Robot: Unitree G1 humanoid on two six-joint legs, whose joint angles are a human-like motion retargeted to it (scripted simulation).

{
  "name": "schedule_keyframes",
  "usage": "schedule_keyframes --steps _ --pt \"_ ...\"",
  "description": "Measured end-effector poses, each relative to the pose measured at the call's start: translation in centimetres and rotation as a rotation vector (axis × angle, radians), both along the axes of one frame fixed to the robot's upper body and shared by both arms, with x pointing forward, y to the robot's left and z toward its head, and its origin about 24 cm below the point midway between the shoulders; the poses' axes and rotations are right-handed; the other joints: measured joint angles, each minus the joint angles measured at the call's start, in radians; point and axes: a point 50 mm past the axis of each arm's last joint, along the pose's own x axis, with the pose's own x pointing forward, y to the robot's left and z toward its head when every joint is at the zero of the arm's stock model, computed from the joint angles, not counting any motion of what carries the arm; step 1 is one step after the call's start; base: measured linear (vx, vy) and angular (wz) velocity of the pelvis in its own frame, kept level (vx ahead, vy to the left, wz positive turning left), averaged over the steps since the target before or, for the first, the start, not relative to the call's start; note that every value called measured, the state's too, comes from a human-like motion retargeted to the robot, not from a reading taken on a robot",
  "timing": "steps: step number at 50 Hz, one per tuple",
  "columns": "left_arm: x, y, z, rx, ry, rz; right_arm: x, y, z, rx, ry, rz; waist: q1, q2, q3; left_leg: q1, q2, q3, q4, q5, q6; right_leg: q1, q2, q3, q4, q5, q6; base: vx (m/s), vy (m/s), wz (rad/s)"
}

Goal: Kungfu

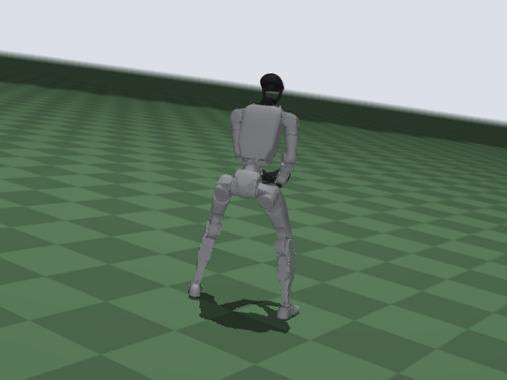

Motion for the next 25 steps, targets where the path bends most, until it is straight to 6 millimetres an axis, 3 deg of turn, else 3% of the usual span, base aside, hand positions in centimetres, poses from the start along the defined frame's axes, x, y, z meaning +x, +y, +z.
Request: schedule_keyframes --steps 5,8,12,15,18,20,25 --pt "2.7 3.9 1.9 0.028 -0.054 0.039 2.6 -1.5 5.6 -0.101 -0.355 0.069 -0.004 -0.05 -0.014 0.132 -0.085 0.017 -0.086 0.001 -0.023 0.162 -0.037 0.029 -0.227 0.143 0.01 0.24 0.27 0.01" --pt "3.7 6.4 1.8 0.152 -0.099 0.052 3.6 -2.2 10.5 -0.121 -0.521 0.138 -0.017 -0.068 -0.025 0.218 -0.132 0.036 -0.132 0.009 0.004 0.285 -0.068 0.035 -0.36 0.267 0.014 0.3 0.49 0.14" --pt "3.1 9.8 -1.5 0.436 -0.05 0.103 3.8 -2.8 18.8 -0.075 -0.676 0.222 -0.04 -0.058 -0.069 0.34 -0.161 0.101 -0.239 0.033 0.055 0.381 -0.101 -0.011 -0.463 0.58 0.012 0.35 0.53 -0.31" --pt "0.6 11.6 -5.1 0.569 0.079 0.14 3.4 -1.9 25.7 -0.04 -0.83 0.252 -0.049 -0.003 -0.113 0.433 -0.134 0.147 -0.38 0.091 0.043 0.325 -0.06 -0.137 -0.373 0.707 -0.077 0.19 0.46 -1.45" --pt "-3.2 10.3 -8.2 0.47 0.241 0.067 3.0 -1.3 33.0 0.081 -0.985 0.188 -0.025 0.034 -0.138 0.512 -0.111 0.223 -0.526 0.174 0.035 0.194 0.018 -0.241 -0.029 0.528 -0.003 -0.01 0.42 -1.73" --pt "-6.1 8.7 -9.7 0.355 0.348 -0.024 2.7 -2.0 38.0 0.179 -1.092 0.107 -0.03 0.053 -0.139 0.555 -0.113 0.236 -0.611 0.225 0.027 0.106 0.054 -0.305 0.258 0.385 0.033 0.0 0.13 -0.61" --pt "-13.2 6.9 -12.4 0.232 0.575 -0.28 1.1 -6.6 47.3 0.264 -1.385 -0.113 -0.1 0.122 -0.184 0.528 -0.073 0.162 -0.717 0.294 -0.002 -0.094 0.093 -0.554 0.779 0.07 0.051 0.09 -0.2 0.19"
